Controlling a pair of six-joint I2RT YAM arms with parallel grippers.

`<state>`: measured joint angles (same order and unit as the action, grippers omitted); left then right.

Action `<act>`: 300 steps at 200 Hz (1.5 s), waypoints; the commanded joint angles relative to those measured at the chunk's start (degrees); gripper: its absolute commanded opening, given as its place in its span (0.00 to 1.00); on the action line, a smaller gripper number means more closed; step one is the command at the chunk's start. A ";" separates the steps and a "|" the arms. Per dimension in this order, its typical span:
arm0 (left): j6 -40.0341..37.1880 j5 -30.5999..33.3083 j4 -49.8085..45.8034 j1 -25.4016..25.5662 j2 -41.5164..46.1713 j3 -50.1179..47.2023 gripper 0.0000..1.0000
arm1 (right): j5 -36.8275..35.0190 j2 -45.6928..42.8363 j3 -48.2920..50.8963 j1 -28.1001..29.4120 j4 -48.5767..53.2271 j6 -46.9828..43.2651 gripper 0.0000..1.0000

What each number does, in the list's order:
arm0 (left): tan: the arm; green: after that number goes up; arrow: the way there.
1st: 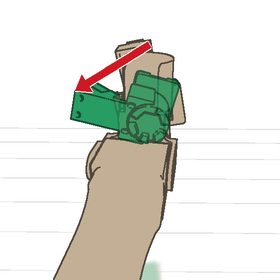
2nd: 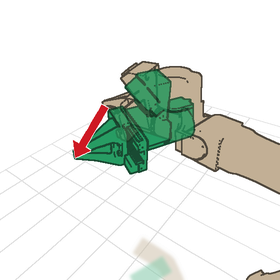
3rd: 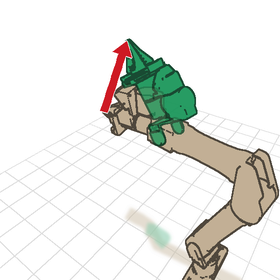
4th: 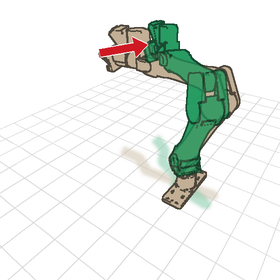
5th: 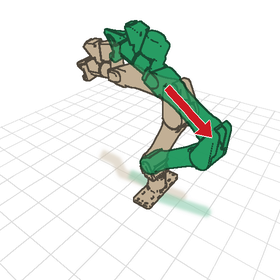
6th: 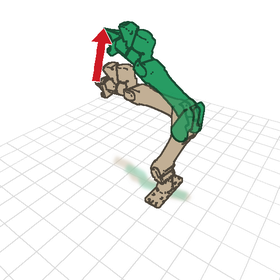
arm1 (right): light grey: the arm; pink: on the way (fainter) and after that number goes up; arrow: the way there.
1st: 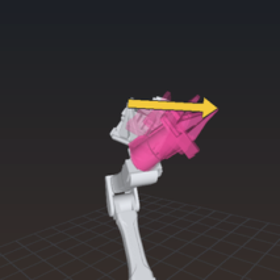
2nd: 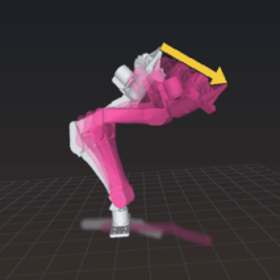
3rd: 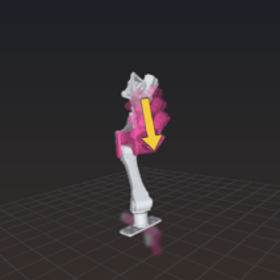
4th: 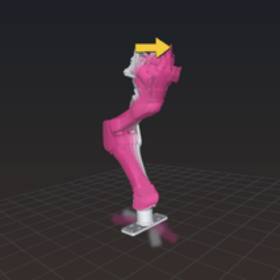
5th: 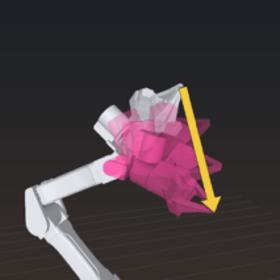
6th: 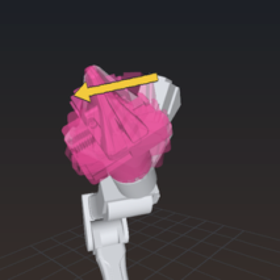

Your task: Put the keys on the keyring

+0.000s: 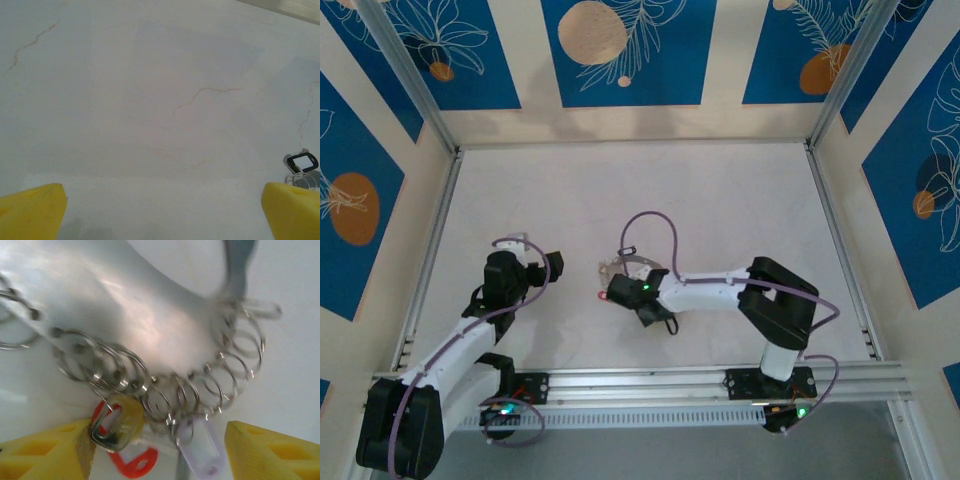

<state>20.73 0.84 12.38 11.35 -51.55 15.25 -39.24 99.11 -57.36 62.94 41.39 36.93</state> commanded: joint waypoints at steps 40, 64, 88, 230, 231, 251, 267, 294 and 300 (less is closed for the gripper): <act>0.82 -1.19 0.54 -0.75 -0.27 -0.52 1.00 | 3.38 -11.72 8.24 -8.80 -0.40 0.75 0.68; 0.80 -1.19 0.67 -0.72 -0.17 -0.61 1.00 | 9.48 -16.91 9.08 -11.53 -4.28 -0.19 0.66; 0.81 -1.19 0.63 -0.74 -0.42 -0.48 1.00 | 15.66 -20.10 9.23 -11.63 -10.89 -1.02 0.62; 0.82 -1.11 0.53 -0.72 -1.30 -0.04 1.00 | 22.86 -2.10 -4.71 -9.82 -14.60 15.14 0.28; 0.81 -1.15 0.49 -0.72 -1.33 -0.04 1.00 | 22.79 -2.00 -4.83 -9.84 -14.64 15.08 0.28; 0.81 -1.19 0.54 -0.71 -1.19 -0.13 1.00 | 21.72 -0.07 -8.10 -9.54 -14.49 13.15 0.35; 0.81 -1.11 0.47 -0.69 -1.58 0.04 1.00 | 19.88 1.78 -11.22 -9.60 -13.83 11.78 0.40; 0.80 -1.08 0.52 -0.71 -1.72 0.13 1.00 | 23.10 5.12 -14.08 -10.98 -18.57 9.35 0.46; 0.80 -1.10 0.45 -0.65 -1.76 0.14 1.00 | 25.28 6.07 -14.74 -11.35 -20.05 8.25 0.48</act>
<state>20.73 0.47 12.40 11.35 -53.08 15.25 -17.63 102.21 -69.38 52.73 25.08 47.72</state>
